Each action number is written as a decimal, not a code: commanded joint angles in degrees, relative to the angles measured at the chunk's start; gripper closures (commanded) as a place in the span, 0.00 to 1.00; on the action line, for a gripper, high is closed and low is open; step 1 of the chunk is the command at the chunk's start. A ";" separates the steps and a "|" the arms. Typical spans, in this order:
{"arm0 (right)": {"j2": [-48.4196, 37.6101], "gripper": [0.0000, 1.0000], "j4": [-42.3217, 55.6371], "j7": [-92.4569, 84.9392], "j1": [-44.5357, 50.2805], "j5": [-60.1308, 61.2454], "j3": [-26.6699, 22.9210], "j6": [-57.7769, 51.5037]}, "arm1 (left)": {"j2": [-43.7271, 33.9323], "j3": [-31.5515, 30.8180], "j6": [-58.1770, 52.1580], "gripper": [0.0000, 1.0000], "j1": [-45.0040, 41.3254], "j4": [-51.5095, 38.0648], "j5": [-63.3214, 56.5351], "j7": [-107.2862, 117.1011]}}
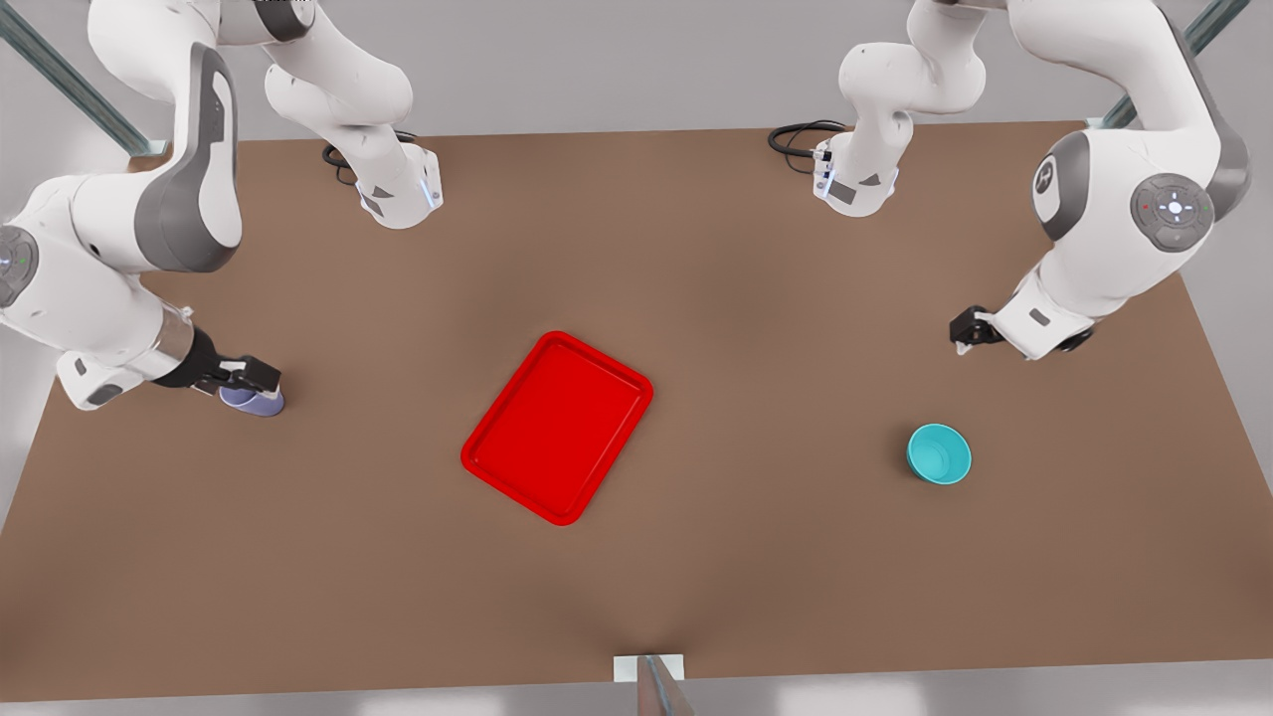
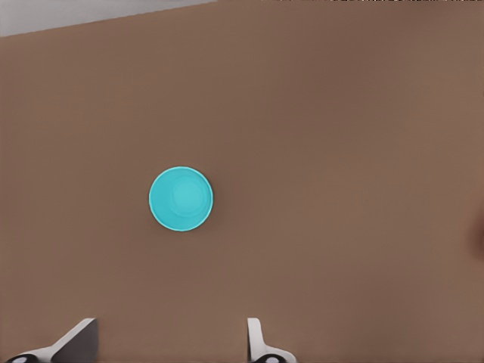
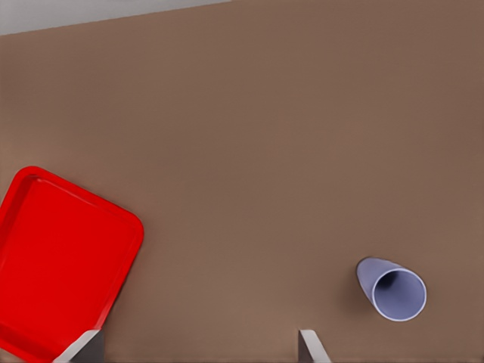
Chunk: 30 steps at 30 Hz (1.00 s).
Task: Place the bowl on the tray with the left arm and the cup on the tray with the right arm
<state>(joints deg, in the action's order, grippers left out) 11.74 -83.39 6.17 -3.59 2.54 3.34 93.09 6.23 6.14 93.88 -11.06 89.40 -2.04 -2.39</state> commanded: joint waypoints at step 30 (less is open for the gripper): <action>1.09 0.00 0.07 -2.22 -0.80 1.77 -0.35 0.60 | 36.49 1.77 26.09 0.79 16.24 3.32 24.28 -26.00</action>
<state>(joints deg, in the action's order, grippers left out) 12.81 -83.32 3.96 -4.39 4.31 2.99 93.69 42.72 7.84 119.97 5.14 92.73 22.25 -27.96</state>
